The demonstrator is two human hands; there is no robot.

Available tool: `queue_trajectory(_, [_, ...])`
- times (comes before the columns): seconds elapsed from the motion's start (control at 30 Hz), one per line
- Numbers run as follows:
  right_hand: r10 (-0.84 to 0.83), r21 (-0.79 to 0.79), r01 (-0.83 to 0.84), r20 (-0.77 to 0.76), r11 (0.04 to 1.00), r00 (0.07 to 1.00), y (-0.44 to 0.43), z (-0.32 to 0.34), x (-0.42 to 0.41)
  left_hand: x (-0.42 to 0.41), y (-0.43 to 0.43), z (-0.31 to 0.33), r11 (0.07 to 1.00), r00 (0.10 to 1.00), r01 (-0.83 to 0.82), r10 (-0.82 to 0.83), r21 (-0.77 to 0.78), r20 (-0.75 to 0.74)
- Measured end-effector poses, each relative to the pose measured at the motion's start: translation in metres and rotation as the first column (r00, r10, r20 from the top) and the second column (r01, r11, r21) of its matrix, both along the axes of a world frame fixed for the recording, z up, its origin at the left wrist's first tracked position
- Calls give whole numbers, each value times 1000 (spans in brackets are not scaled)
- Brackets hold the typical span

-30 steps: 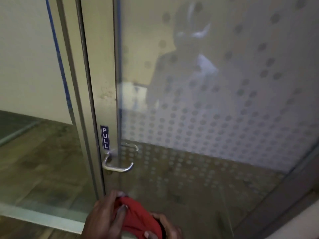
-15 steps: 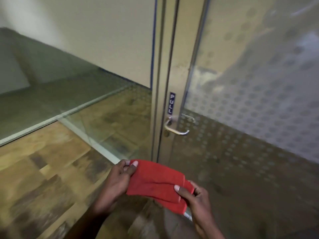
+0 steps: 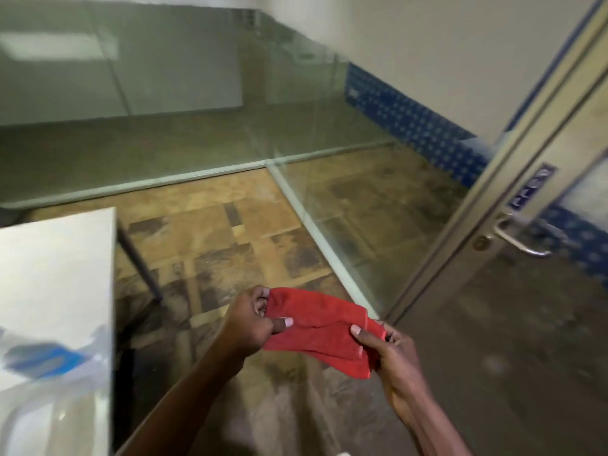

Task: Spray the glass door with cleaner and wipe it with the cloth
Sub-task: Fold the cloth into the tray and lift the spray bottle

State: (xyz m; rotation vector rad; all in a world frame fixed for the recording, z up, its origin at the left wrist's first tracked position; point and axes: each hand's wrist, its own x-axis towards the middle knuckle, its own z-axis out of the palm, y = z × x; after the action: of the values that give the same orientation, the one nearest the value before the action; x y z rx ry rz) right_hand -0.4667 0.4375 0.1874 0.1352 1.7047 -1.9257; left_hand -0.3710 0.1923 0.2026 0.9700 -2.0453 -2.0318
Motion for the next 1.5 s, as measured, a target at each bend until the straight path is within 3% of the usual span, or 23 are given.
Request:
queue_trajectory(0.27, [229, -59, -223, 131, 973, 964, -105, -13, 87, 146, -76, -15, 983, 989, -151, 151, -109, -6])
queue_trajectory(0.43, [407, -67, -402, 140, 913, 902, -161, -12, 117, 209, -102, -19, 930, 940, -336, 341, -147, 10])
queue_trajectory(0.63, [624, 12, -629, 112, 777, 773, -223, -19, 137, 269, -124, -32, 822, 820, -566, 570, -63, 53])
queue_trajectory(0.9, [720, 145, -735, 150, 662, 678, -303, -47, 159, 299, -145, -44, 678, 649, -698, 735, -232, 194])
queue_trajectory(1.17, [863, 193, -864, 120, 466, 492, -351, -72, 176, 307, -162, -47, 527, 461, -748, 850, -403, 257])
queue_trajectory(1.37, [852, 291, -839, 123, 459, 509, -381, -99, 209, 333, -177, -59, 482, 387, -748, 875, -456, 290])
queue_trajectory(1.5, [826, 294, -809, 98, 509, 556, -401, -109, 240, 351, -199, -70, 486, 372, -737, 872, -469, 319])
